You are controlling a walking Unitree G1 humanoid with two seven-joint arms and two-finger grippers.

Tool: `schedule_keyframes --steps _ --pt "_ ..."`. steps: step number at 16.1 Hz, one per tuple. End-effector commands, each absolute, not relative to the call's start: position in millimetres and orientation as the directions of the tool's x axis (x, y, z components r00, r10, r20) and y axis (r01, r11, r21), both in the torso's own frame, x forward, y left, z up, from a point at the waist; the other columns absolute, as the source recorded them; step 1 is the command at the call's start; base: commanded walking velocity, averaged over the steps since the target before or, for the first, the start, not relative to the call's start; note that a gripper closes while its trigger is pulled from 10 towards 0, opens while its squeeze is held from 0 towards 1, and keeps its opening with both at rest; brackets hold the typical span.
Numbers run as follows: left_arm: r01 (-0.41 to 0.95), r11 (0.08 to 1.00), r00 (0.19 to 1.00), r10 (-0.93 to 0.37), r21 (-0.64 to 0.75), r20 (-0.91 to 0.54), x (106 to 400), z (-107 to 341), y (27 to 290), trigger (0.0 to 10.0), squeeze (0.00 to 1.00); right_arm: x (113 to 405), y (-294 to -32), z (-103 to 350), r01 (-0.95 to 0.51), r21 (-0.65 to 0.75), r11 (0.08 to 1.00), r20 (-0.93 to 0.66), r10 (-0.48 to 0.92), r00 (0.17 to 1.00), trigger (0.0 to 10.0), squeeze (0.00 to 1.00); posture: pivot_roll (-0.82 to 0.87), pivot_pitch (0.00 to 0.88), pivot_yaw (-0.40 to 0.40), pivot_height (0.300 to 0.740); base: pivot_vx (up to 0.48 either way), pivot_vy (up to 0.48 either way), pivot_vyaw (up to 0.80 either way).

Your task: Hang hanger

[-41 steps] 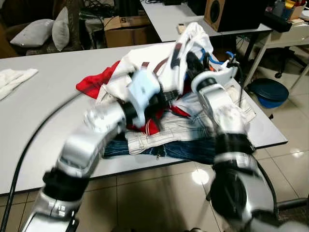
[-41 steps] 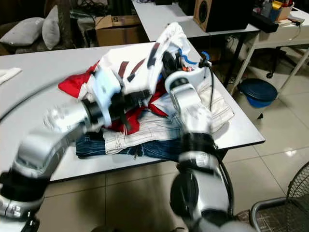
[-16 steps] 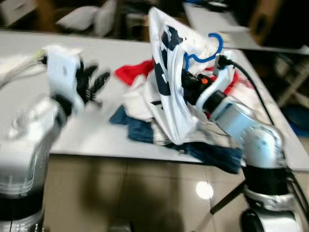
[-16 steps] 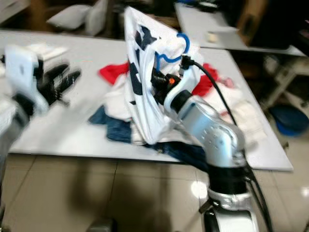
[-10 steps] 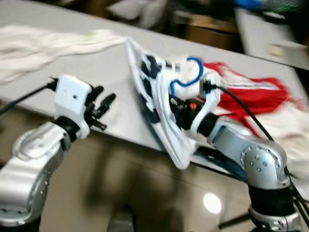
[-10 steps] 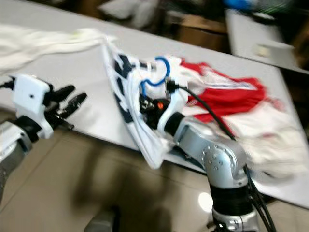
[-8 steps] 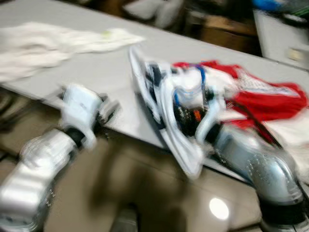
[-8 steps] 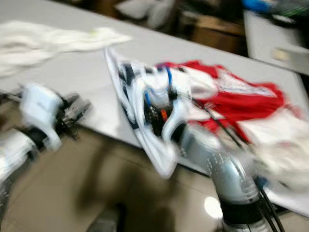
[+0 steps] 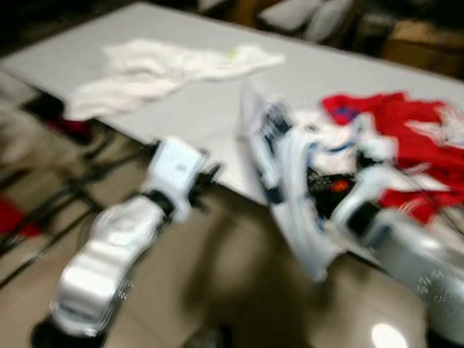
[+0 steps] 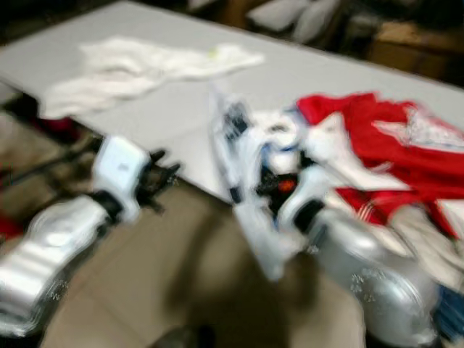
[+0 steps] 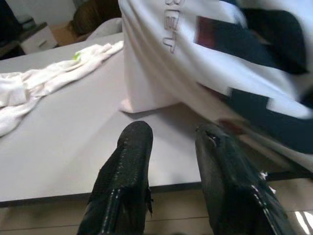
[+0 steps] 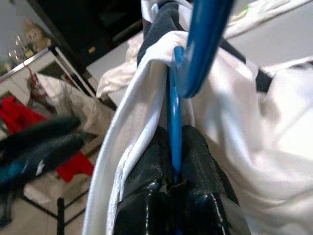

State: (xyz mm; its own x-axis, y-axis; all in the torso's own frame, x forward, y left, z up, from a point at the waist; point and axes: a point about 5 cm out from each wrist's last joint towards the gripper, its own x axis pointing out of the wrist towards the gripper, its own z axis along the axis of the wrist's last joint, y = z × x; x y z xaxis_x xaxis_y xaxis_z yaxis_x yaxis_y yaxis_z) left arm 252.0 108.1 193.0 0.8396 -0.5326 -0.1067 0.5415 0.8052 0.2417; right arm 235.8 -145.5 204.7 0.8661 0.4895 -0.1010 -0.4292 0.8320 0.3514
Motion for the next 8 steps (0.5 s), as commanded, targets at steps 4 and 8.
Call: schedule_keyframes --steps 4,8 --pt "0.499 0.823 0.866 -0.485 0.271 -0.123 260 185 120 10.0 0.00 231 -145 222 -0.445 0.382 0.810 0.000 0.482 0.876 10.0 0.00 -0.04 0.088 0.030 0.740 0.000 0.000 0.80" --pt "0.463 0.855 0.886 -0.456 0.234 -0.089 264 183 111 10.0 0.00 244 -151 242 -0.495 0.322 0.807 0.059 0.505 0.861 10.0 0.00 -0.03 0.047 0.020 0.740 0.000 0.000 0.80"
